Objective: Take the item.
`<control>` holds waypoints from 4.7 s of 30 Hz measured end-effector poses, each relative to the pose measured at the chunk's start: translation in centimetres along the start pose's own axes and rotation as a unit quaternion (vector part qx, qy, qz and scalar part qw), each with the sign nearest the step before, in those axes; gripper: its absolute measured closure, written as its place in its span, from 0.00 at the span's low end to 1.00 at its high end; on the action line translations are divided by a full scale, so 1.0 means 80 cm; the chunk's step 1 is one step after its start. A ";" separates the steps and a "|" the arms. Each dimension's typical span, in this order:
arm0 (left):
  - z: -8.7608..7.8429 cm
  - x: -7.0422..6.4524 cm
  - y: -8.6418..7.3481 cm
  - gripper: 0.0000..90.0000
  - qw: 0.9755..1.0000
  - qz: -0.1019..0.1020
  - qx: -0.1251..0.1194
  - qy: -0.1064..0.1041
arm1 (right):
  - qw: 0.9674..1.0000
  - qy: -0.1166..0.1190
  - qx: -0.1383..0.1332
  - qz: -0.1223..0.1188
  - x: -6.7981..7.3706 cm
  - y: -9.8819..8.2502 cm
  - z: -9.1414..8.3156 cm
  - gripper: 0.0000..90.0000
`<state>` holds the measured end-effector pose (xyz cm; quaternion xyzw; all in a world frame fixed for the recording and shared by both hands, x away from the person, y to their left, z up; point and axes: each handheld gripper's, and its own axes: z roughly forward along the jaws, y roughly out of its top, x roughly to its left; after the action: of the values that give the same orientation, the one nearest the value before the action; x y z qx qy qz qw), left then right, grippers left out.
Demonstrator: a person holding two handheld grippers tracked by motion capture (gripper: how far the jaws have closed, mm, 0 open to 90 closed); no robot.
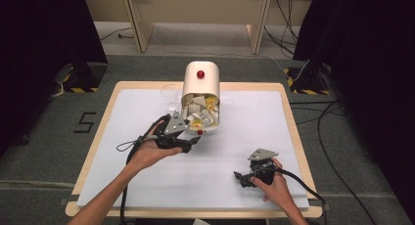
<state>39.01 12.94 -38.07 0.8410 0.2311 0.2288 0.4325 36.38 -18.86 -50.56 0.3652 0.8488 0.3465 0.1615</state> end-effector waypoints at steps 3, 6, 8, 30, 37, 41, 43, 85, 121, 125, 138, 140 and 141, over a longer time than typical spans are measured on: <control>-0.001 -0.001 -0.001 0.37 1.000 0.000 -0.001 -0.001 | 1.000 0.000 0.000 0.000 0.000 0.000 0.000 0.04; -0.001 -0.002 -0.002 0.37 1.000 -0.001 0.000 -0.003 | 1.000 0.000 0.000 0.000 0.000 0.000 0.000 0.04; -0.002 -0.002 -0.002 0.37 1.000 -0.001 0.000 -0.004 | 1.000 0.000 0.000 0.000 0.000 0.000 0.000 0.04; -0.002 0.040 0.022 0.54 0.999 -0.022 -0.034 0.010 | 1.000 0.000 -0.001 0.000 0.000 0.000 0.000 0.04; 0.017 0.054 0.022 0.59 1.000 -0.021 -0.021 -0.004 | 1.000 0.000 -0.001 0.000 0.000 0.000 0.000 0.04; 0.029 0.055 0.025 0.61 1.000 -0.009 -0.009 -0.012 | 1.000 0.000 -0.001 0.000 0.000 0.000 0.000 0.04; 0.035 0.056 0.026 0.67 1.000 -0.002 -0.001 -0.020 | 1.000 0.000 0.000 0.001 0.000 0.000 0.000 0.04; -0.066 0.118 0.056 0.98 0.994 -0.062 -0.088 0.004 | 1.000 0.000 0.001 0.001 0.000 0.000 0.000 0.04; 0.060 0.234 -0.031 0.98 0.969 -0.199 -0.019 0.146 | 1.000 0.000 0.000 0.000 0.000 0.000 0.000 0.04; 0.063 0.237 -0.032 0.98 0.967 -0.204 -0.025 0.149 | 1.000 0.000 0.000 0.000 0.000 0.000 0.000 0.04; 0.090 0.237 -0.038 0.95 0.968 -0.198 0.005 0.156 | 1.000 0.000 0.000 0.001 0.000 0.000 0.000 0.04; 0.093 0.235 -0.037 0.92 0.968 -0.199 0.005 0.155 | 1.000 0.000 0.000 0.001 0.000 0.000 0.000 0.04; 0.094 0.235 -0.036 0.91 0.968 -0.199 0.005 0.154 | 1.000 0.000 0.000 0.001 0.000 0.000 0.000 0.04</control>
<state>57.68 20.76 -40.94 0.7345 0.4589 0.2637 0.4246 36.39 -18.85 -50.54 0.3658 0.8486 0.3465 0.1611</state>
